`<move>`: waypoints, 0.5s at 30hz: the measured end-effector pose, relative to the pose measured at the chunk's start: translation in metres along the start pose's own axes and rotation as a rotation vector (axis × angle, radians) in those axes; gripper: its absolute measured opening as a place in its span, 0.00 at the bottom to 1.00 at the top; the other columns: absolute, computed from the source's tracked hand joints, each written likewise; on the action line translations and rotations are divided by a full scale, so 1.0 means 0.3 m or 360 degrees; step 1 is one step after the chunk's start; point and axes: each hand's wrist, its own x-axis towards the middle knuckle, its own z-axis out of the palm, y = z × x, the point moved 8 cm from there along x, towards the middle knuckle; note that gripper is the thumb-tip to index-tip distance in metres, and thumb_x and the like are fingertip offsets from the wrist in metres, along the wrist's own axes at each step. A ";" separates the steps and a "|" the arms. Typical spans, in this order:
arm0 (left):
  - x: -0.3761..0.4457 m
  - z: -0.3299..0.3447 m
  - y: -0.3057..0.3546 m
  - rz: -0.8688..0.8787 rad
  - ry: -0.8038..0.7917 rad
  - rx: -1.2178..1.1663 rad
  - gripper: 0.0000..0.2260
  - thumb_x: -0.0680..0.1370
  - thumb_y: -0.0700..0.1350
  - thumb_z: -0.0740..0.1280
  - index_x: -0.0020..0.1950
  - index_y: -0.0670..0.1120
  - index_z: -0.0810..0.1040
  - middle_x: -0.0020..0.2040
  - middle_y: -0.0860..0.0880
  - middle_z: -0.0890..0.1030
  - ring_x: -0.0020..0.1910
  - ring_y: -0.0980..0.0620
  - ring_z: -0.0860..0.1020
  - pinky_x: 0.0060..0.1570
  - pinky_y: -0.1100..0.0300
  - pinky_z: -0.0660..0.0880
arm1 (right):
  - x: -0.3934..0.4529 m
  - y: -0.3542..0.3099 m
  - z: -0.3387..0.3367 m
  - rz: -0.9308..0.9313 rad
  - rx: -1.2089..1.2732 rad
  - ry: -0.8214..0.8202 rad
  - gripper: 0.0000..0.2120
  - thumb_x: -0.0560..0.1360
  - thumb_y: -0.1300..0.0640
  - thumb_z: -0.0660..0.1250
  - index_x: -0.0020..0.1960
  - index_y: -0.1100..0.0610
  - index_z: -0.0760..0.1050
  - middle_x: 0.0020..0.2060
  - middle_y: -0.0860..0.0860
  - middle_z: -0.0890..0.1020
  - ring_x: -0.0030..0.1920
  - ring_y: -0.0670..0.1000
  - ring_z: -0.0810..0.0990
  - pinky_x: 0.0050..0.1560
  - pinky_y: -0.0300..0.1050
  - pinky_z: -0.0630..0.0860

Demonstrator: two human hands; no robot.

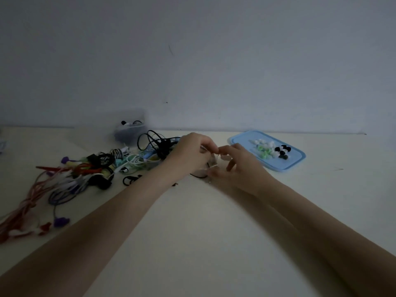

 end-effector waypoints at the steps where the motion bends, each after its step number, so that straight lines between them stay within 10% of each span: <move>1: -0.009 -0.013 -0.012 -0.0019 0.0051 -0.0008 0.12 0.74 0.34 0.63 0.40 0.51 0.80 0.39 0.55 0.80 0.38 0.58 0.79 0.44 0.69 0.75 | 0.003 -0.013 0.019 -0.0037 -0.0046 0.0004 0.24 0.70 0.50 0.71 0.64 0.55 0.72 0.52 0.50 0.70 0.47 0.46 0.74 0.43 0.29 0.67; 10: -0.067 -0.054 0.030 0.0422 -0.0114 0.0424 0.21 0.75 0.40 0.66 0.67 0.50 0.72 0.58 0.50 0.79 0.57 0.51 0.75 0.50 0.62 0.69 | 0.075 -0.097 -0.135 0.0054 0.0109 0.0138 0.08 0.68 0.67 0.70 0.42 0.56 0.82 0.33 0.48 0.78 0.34 0.46 0.75 0.30 0.29 0.67; 15: -0.008 -0.245 0.033 0.0221 0.0111 -0.0093 0.11 0.74 0.40 0.69 0.54 0.50 0.76 0.49 0.52 0.81 0.47 0.56 0.79 0.50 0.64 0.74 | 0.199 -0.345 -0.204 -0.0203 0.0320 0.0272 0.13 0.68 0.70 0.68 0.35 0.52 0.79 0.37 0.52 0.82 0.42 0.51 0.81 0.43 0.39 0.76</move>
